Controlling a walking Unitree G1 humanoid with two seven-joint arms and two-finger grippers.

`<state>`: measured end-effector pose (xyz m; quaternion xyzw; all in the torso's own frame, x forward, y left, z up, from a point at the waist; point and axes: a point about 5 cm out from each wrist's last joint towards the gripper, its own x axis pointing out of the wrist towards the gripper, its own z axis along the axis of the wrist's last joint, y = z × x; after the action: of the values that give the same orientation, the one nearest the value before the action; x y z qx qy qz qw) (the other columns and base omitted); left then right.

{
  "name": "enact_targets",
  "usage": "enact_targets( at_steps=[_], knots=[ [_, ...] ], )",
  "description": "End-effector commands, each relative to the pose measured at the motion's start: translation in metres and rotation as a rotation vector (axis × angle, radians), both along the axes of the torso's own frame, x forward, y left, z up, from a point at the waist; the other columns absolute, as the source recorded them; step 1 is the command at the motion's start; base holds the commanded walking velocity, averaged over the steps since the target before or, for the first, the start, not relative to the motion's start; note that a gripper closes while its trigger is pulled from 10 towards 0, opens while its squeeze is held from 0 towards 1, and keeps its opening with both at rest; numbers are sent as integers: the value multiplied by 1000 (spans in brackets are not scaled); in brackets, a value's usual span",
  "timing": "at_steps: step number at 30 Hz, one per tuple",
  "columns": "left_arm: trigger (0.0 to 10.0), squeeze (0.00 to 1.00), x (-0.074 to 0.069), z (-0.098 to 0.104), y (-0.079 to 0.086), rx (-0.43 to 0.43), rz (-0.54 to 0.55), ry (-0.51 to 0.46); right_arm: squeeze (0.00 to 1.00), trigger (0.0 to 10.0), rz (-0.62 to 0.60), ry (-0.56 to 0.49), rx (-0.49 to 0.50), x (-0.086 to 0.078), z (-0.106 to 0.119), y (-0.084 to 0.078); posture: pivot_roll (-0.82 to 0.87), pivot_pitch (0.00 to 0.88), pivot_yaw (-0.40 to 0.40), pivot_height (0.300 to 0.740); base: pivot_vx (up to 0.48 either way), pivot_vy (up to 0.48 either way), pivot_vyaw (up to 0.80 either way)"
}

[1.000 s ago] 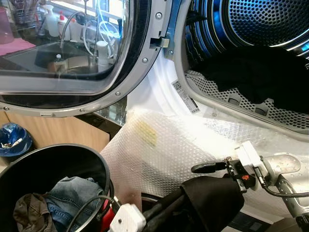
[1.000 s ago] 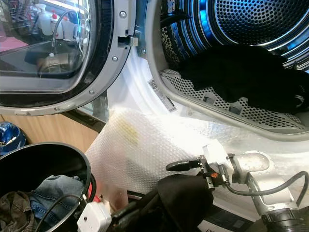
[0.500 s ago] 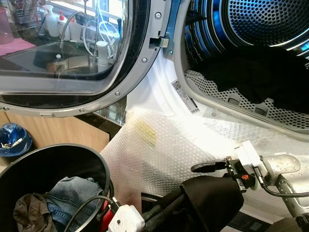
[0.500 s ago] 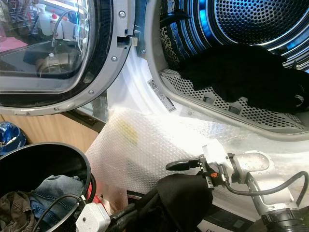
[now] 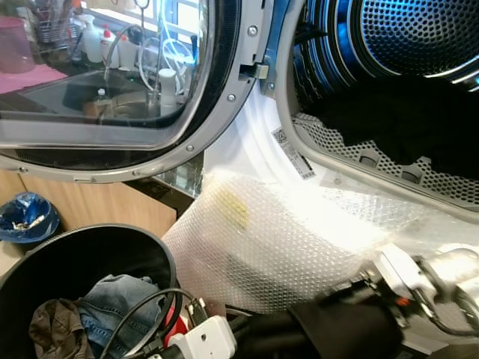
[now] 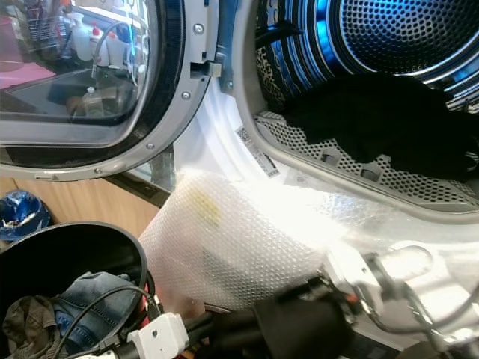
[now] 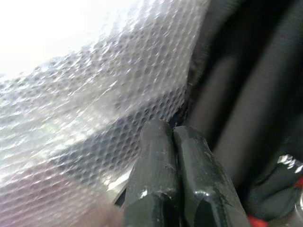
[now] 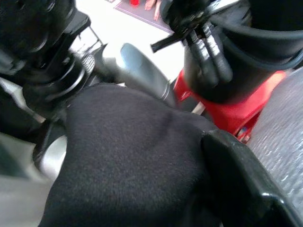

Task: Clothes washing

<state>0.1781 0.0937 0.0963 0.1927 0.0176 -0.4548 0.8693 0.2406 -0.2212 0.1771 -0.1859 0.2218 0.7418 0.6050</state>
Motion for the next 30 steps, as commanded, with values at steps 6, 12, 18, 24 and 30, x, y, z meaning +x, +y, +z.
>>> enact_targets(
  at_steps=[6,12,18,24,30],
  knots=[
    [10000,0,-17,1,-7,-48,-53,33,0,10000,29,11,25,-4,-4,4,48,14,-160,740,0,0,0],
    [10000,0,-16,-5,9,5,7,13,0,10000,-61,7,199,13,13,14,71,25,-165,740,0,0,0],
    [10000,0,-8,-2,0,-47,2,-13,0,10000,-105,26,358,16,26,20,77,29,-173,740,0,0,0],
    [10000,0,-6,9,-13,-179,-52,39,0,10000,-135,28,389,17,30,15,67,25,-177,740,0,0,0],
    [10000,1000,-10,13,-19,-229,-86,79,0,10000,-149,24,385,19,34,14,52,27,-180,740,0,0,0]
  ],
)
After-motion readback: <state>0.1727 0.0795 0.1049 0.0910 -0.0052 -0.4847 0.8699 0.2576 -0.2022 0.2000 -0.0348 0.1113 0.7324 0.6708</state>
